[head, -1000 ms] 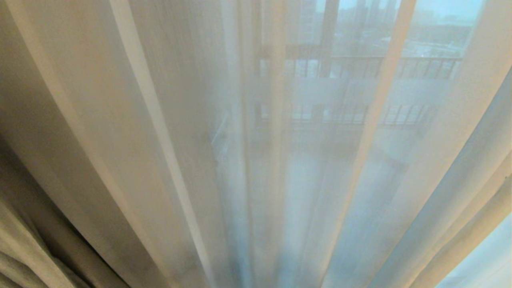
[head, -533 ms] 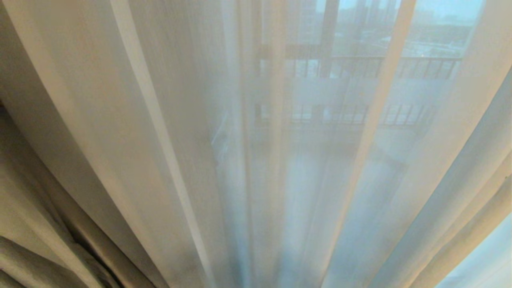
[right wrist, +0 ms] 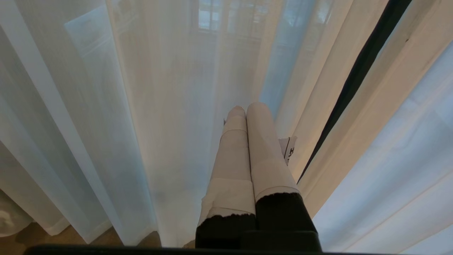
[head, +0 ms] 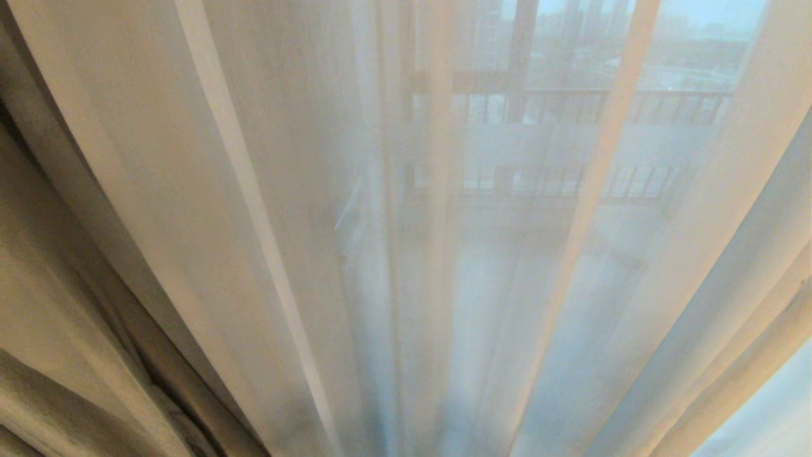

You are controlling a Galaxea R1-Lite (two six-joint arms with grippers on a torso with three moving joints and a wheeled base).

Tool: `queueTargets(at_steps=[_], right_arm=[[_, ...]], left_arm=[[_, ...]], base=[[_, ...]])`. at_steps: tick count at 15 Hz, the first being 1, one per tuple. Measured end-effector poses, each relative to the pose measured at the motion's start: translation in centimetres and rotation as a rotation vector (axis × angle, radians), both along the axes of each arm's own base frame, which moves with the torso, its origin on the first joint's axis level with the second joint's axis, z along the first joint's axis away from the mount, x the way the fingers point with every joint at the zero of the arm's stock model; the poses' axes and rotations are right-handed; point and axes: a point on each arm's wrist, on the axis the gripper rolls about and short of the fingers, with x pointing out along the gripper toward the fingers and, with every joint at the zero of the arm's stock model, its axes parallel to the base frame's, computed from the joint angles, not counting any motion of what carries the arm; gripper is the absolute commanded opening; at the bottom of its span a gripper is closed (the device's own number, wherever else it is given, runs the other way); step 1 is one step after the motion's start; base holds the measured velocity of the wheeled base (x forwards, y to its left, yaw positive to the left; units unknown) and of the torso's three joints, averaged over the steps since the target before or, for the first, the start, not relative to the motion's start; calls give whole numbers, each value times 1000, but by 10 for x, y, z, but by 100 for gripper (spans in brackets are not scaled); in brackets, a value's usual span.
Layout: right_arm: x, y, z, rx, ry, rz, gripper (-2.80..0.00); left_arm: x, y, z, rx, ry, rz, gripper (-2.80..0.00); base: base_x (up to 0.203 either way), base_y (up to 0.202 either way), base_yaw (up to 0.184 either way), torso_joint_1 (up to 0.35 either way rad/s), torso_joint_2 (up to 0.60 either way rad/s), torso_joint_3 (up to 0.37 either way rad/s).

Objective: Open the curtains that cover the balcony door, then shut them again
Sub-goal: Close the outer curtains on both sides

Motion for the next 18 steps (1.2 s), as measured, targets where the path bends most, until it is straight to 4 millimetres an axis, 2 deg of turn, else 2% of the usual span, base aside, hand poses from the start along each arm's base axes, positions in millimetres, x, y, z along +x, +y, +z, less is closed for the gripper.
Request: queueTargets(at_steps=[18], right_arm=[[0, 0, 0, 0, 0, 0, -280]], left_arm=[[-21, -83, 8, -1, -31, -246, -280]], base=[[0, 0, 0, 0, 0, 0]])
